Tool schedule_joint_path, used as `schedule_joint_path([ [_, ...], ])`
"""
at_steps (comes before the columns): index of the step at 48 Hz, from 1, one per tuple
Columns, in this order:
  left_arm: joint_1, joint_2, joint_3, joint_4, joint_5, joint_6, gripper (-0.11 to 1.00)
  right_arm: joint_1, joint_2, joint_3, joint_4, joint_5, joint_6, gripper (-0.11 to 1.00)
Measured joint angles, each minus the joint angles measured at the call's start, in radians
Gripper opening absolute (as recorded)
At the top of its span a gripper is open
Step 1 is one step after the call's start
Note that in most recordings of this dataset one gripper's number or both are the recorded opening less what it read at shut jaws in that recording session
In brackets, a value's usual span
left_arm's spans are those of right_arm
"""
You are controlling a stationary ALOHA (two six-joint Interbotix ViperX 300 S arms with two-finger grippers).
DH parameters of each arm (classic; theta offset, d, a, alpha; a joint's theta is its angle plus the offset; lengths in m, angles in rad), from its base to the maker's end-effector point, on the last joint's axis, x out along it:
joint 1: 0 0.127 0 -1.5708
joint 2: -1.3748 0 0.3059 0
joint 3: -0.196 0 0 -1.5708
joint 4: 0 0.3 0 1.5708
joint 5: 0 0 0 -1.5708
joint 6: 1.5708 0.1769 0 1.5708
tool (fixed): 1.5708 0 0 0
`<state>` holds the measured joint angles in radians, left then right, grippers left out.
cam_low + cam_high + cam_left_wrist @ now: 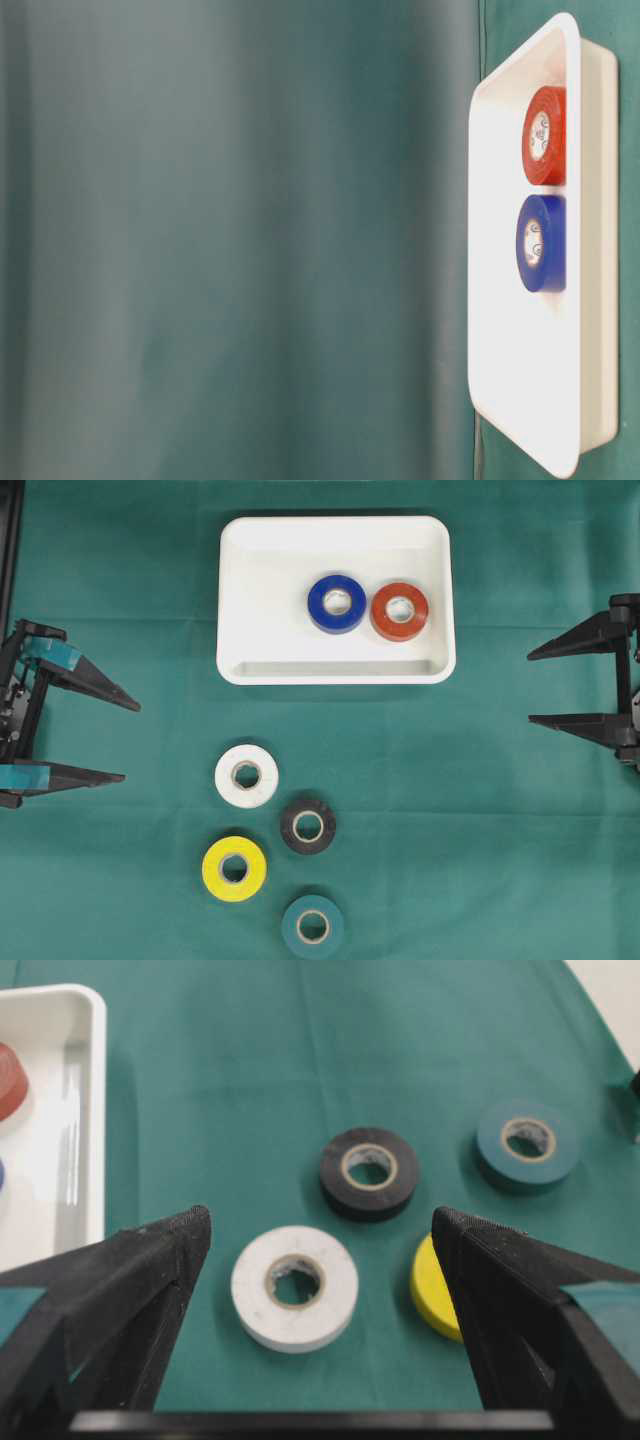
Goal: Pick up the tape from a random location and place it into the white case.
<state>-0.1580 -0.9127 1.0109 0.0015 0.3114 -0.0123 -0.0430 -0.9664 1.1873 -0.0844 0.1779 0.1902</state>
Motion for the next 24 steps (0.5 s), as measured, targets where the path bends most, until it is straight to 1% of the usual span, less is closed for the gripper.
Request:
schedule_joint_path([
  [15, 0.000, 0.005, 0.000, 0.000, 0.000, 0.000, 0.94, -0.002, 0.000, 0.000, 0.000, 0.000, 0.000, 0.84],
  [24, 0.000, 0.012, 0.000, 0.000, -0.034, 0.000, 0.94, -0.002, 0.000, 0.000, 0.000, 0.000, 0.000, 0.84],
])
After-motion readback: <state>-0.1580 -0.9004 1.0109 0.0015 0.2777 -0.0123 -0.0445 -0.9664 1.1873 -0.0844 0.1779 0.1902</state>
